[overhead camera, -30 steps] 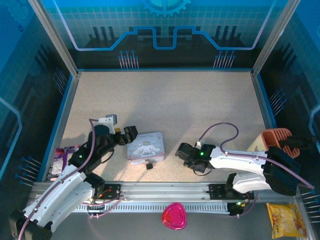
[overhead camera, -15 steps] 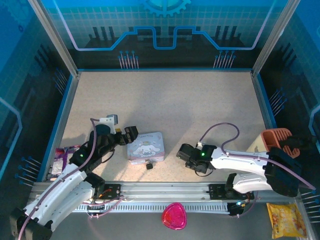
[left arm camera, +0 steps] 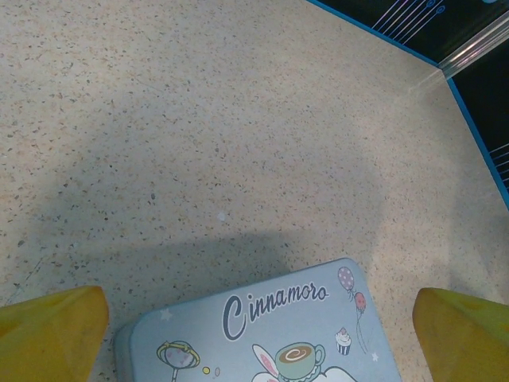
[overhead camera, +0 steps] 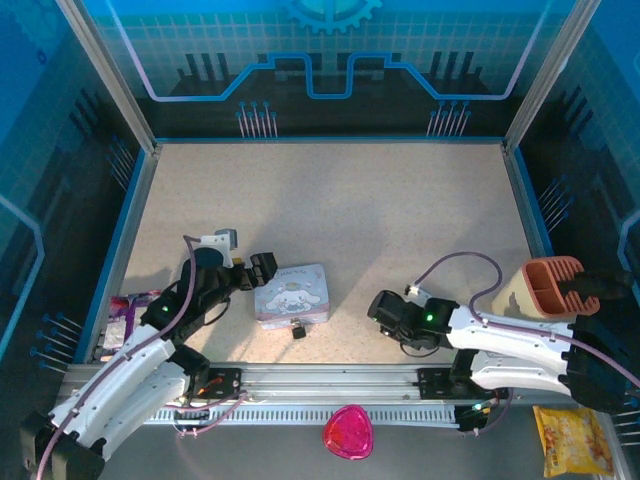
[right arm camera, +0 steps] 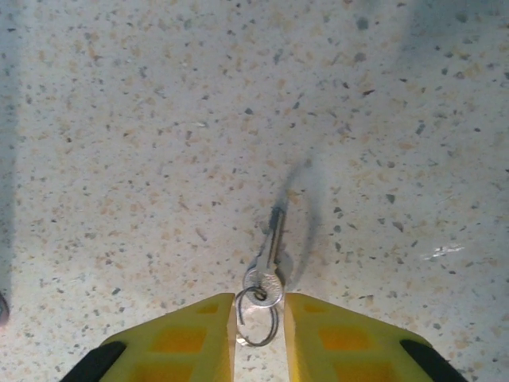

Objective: Unlock a padlock with a key

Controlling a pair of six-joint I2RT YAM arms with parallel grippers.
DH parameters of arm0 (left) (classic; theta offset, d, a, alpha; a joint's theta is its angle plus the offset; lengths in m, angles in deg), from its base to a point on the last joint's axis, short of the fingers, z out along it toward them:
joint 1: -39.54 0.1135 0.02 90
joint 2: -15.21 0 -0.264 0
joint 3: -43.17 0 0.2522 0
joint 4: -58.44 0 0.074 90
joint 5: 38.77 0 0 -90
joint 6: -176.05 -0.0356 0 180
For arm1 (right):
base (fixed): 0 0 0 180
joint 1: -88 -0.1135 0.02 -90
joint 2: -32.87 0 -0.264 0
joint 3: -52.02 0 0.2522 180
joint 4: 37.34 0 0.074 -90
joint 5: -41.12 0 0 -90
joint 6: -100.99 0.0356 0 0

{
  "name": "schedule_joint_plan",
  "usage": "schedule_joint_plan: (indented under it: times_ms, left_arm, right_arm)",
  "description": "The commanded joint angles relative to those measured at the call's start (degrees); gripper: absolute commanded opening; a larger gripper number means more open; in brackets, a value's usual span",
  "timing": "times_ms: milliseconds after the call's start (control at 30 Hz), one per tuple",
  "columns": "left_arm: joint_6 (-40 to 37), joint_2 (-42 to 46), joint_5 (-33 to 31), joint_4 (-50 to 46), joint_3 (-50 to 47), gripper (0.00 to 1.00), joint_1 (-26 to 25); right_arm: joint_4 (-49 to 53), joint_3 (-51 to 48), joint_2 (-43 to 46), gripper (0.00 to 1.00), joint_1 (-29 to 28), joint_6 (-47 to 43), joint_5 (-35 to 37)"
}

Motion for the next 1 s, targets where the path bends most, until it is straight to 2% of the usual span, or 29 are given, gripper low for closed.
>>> schedule_joint_plan:
  times_ms: [0, 233, 433, 967]
  left_arm:
    - [-0.04, -0.16, 0.92, 1.01, 1.13, 0.99, -0.39]
    - [-0.11, 0.00, 0.67, 0.65, 0.99, 0.99, -0.34]
    - [-0.12, 0.40, 0.63, 0.83, 0.60, 0.99, -0.35]
    - [-0.22, 0.42, 0.65, 1.19, 0.23, 0.99, -0.39]
  right_arm:
    - [1.03, -1.73, -1.14, 0.24, 0.14, 2.31, 0.38]
    - [-3.71, 0.47, -8.10, 0.27, 0.22, -1.19, -1.18]
    - [-3.64, 3.35, -11.15, 0.29, 0.59, -3.83, -1.23]
    - [-6.70, 3.52, -12.29, 0.28, 1.33, -4.78, -2.52]
